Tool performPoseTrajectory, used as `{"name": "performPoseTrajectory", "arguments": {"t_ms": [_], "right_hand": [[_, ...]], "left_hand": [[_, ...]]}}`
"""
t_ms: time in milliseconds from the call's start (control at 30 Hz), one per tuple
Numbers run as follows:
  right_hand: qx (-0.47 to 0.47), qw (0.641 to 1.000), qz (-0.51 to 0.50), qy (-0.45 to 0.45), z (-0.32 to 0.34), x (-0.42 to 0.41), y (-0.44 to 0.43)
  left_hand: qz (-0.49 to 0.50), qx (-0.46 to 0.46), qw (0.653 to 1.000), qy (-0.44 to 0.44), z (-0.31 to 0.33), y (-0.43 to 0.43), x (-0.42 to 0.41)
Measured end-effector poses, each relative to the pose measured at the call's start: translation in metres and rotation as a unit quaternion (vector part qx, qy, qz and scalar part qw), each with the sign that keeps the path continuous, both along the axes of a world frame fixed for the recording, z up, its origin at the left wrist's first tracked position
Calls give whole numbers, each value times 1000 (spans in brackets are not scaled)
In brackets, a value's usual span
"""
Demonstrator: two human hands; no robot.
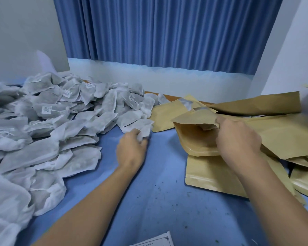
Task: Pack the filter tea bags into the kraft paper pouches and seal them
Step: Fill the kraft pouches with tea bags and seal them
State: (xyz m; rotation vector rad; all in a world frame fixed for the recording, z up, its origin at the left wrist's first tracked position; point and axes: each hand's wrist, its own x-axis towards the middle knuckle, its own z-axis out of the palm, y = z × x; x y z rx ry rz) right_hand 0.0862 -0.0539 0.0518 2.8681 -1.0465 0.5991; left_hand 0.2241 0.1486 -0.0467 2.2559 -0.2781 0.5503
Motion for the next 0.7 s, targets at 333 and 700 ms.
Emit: {"name": "performPoseTrajectory", "arguments": {"t_ms": [333,700], "right_hand": [[24,999,10,21,5,-3,0],[-13,999,10,30,-2,1,-1]], "left_hand": [[-290,163,904,-270,26,-82,-91],[-310,143,926,-161,37,-126,-57]]}}
